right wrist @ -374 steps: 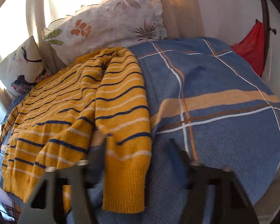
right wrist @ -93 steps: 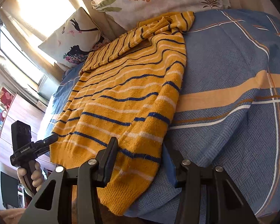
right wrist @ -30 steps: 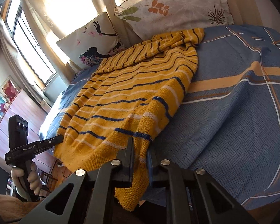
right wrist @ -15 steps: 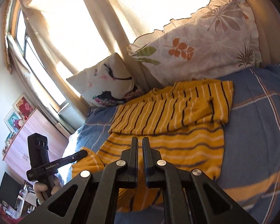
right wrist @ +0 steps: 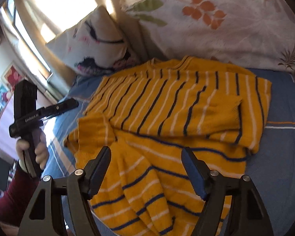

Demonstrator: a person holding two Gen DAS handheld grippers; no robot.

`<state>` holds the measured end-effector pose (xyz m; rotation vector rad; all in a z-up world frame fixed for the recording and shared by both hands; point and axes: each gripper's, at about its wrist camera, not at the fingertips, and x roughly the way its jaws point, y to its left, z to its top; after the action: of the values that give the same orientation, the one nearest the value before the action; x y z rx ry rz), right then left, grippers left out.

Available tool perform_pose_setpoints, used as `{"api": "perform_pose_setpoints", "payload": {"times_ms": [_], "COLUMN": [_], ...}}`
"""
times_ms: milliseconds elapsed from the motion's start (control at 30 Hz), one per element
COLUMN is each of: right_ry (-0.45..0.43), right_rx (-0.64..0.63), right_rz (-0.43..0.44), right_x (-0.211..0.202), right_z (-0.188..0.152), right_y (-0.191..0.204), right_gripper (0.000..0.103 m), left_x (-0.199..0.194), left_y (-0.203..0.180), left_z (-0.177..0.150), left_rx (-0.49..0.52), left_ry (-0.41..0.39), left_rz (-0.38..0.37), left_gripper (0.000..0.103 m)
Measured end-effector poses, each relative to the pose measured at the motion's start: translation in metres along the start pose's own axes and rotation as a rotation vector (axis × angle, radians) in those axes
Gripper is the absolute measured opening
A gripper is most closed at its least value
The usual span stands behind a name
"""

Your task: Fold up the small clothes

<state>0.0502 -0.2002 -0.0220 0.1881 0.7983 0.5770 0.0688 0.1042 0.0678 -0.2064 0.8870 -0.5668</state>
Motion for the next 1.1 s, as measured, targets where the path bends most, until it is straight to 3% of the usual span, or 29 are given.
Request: {"api": "perform_pose_setpoints", "payload": {"times_ms": [167, 200, 267, 300, 333, 367, 467, 600, 767, 867, 933, 1067, 1100], "right_ry": [0.101, 0.117, 0.130, 0.128, 0.129, 0.129, 0.056, -0.075, -0.176, -0.152, -0.118, -0.080, -0.083], "right_rx": [-0.093, -0.099, -0.120, -0.138, -0.149, -0.144, -0.152, -0.144, -0.054, 0.065, 0.124, 0.180, 0.184], "right_rz": [-0.012, -0.010, -0.025, -0.026, -0.021, -0.008, -0.020, -0.031, -0.141, -0.238, -0.326, -0.399, -0.407], "right_x": [0.043, 0.051, 0.062, 0.064, 0.064, 0.061, 0.038, -0.002, -0.004, 0.025, 0.051, 0.072, 0.073], "right_z": [-0.010, -0.010, -0.011, -0.012, -0.013, -0.013, -0.009, 0.019, 0.083, 0.109, 0.117, 0.107, 0.104], "right_y": [0.017, 0.019, 0.024, 0.028, 0.032, 0.034, 0.044, 0.047, 0.018, -0.024, -0.048, -0.079, -0.083], "right_gripper": [0.079, 0.079, 0.075, 0.067, 0.038, 0.011, 0.010, 0.010, 0.010, 0.010, 0.010, 0.011, 0.012], "left_x": [0.020, 0.025, 0.035, 0.042, 0.046, 0.049, 0.036, 0.020, 0.037, 0.056, 0.064, 0.049, 0.043], "left_y": [-0.021, -0.023, -0.025, -0.025, -0.026, -0.026, -0.020, -0.008, 0.032, 0.054, 0.067, 0.073, 0.072], "left_z": [-0.020, -0.022, -0.025, -0.026, -0.028, -0.029, -0.023, 0.003, 0.047, 0.059, 0.060, 0.049, 0.046], "left_rx": [0.173, 0.195, 0.221, 0.231, 0.244, 0.245, 0.171, 0.077, -0.103, -0.160, -0.192, -0.203, -0.187], "left_ry": [0.113, 0.129, 0.152, 0.174, 0.196, 0.210, 0.169, 0.098, 0.049, 0.043, 0.050, 0.026, 0.024], "left_rz": [0.001, 0.011, 0.062, 0.092, 0.117, 0.117, 0.032, -0.040, 0.044, 0.189, 0.246, 0.177, 0.167], "left_gripper": [0.057, 0.062, 0.063, 0.059, 0.048, 0.016, 0.008, 0.008, 0.006, 0.006, 0.006, 0.008, 0.017]}}
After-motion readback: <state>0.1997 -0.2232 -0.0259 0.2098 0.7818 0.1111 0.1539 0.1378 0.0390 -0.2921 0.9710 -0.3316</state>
